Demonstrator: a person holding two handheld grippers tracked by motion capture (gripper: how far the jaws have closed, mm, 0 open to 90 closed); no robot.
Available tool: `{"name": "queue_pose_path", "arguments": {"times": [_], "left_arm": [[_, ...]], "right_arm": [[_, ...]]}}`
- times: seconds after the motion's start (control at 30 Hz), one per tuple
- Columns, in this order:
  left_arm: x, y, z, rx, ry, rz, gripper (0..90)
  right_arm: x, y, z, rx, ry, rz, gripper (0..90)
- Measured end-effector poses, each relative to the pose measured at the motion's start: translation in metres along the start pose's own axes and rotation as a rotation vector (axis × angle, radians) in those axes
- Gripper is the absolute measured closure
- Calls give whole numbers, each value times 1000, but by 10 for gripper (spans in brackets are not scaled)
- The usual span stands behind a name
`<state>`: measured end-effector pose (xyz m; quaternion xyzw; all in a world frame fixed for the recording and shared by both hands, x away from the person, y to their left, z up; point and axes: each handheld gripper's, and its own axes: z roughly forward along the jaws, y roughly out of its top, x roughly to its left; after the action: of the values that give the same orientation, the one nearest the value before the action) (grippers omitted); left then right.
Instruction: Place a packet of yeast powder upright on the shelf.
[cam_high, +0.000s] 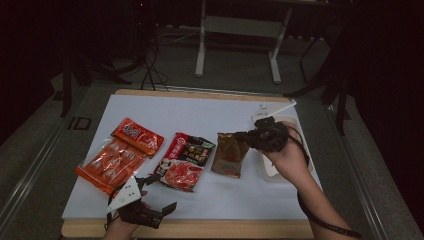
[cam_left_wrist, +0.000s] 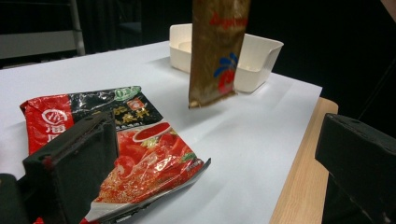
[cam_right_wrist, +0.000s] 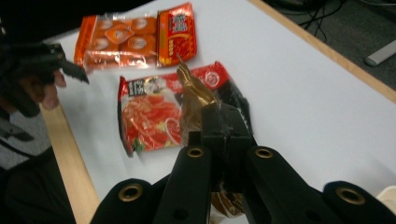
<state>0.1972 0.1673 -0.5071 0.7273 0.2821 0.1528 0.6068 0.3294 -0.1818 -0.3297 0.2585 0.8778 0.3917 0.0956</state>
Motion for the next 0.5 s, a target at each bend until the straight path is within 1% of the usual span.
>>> {"name": "queue_pose_path", "arguments": {"times": [0.03,0.07,0.17,0.2,0.23,0.33,0.4,0.43,0.5], "left_arm": [[0,0,0,0,1,0,0],[0,0,0,-1,2,0,0],[0,0,-1,0,5,-3,0],[0,-1,-1,0,6,-4,0],[0,-1,-1,0,7,-6,0],[-1,-1,-2,-2,9,-8,0],[-1,-2,-3,-1,12,-14,0],[0,-2,-3,-1,14,-15,0],[-1,-2,-4,-2,17,-16,0]], "right_arm": [[-3,2,-2,1,-1,2,900],[-5,3,-3,-4,-16,1,900],[-10,7,-6,-9,-20,1,900],[-14,10,-9,-16,-34,2,900],[-16,11,-11,-22,-33,5,900],[-23,16,-18,-37,-55,5,900],[-30,21,-23,-43,-78,6,900],[-32,22,-25,-49,-78,10,900],[-37,26,-30,-50,-95,13,900]]}}
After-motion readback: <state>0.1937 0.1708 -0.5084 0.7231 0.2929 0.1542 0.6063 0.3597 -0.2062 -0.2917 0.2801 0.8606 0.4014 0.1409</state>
